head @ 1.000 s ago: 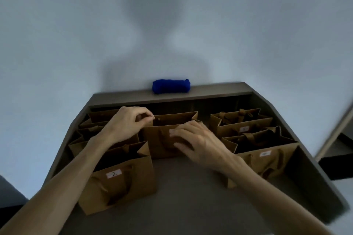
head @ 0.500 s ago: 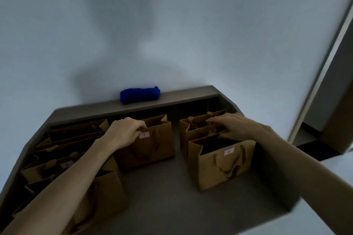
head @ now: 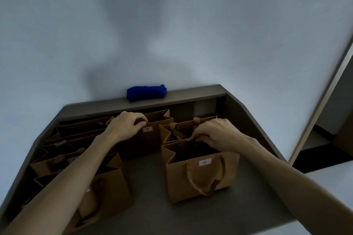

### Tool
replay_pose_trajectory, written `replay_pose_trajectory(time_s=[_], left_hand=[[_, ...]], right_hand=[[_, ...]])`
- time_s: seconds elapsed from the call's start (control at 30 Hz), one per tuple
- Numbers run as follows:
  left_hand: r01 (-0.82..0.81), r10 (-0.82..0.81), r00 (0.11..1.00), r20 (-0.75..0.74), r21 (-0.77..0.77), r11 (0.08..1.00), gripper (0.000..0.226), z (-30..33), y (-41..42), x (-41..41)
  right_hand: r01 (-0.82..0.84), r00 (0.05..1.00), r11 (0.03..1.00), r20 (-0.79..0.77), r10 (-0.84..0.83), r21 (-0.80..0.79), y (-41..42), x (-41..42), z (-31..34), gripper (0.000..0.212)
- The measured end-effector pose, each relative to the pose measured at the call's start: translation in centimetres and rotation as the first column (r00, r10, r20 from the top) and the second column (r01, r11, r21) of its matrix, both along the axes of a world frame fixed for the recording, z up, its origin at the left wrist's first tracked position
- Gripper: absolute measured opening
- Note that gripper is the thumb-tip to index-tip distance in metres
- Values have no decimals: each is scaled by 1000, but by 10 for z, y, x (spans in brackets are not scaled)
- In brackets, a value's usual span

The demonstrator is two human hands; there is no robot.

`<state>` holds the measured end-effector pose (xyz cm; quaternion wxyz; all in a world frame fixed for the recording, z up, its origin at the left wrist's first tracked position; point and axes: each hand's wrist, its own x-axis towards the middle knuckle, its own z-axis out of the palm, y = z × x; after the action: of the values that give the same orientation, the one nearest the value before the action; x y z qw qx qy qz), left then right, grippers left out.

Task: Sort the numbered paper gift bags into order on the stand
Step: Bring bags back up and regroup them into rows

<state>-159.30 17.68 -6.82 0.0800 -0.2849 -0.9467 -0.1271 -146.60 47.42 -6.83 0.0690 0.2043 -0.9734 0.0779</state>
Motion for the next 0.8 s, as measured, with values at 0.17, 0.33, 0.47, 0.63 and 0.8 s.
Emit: replay_pose_trajectory(time_s=[0.17,0.33,0.47,0.63,0.8], left_hand=[[28,-23,999,-29,165,986,20,20,-12,22],[52,-27,996,-79,322,945,18,32,-33,56],[120,-75,991,-112,480,869,18,27,-44,97],[163,-182,983,-33,619,768,19,-8,-41,152],[73,-237,963,132,716,694,16,-49,-27,175]], right_hand=[[-130,991,991,-22,130,-38,-51,-21,-15,20],[-210,977,974,-61,206,-83,-89,-33,-23,21],[-180,981,933,-124,148,-310,-80,-32,-18,24],[119,964,387,13,-266,-914,-40,-33,-40,26],[435,898,-49,437,-50,-899,-42,-49,-81,47]])
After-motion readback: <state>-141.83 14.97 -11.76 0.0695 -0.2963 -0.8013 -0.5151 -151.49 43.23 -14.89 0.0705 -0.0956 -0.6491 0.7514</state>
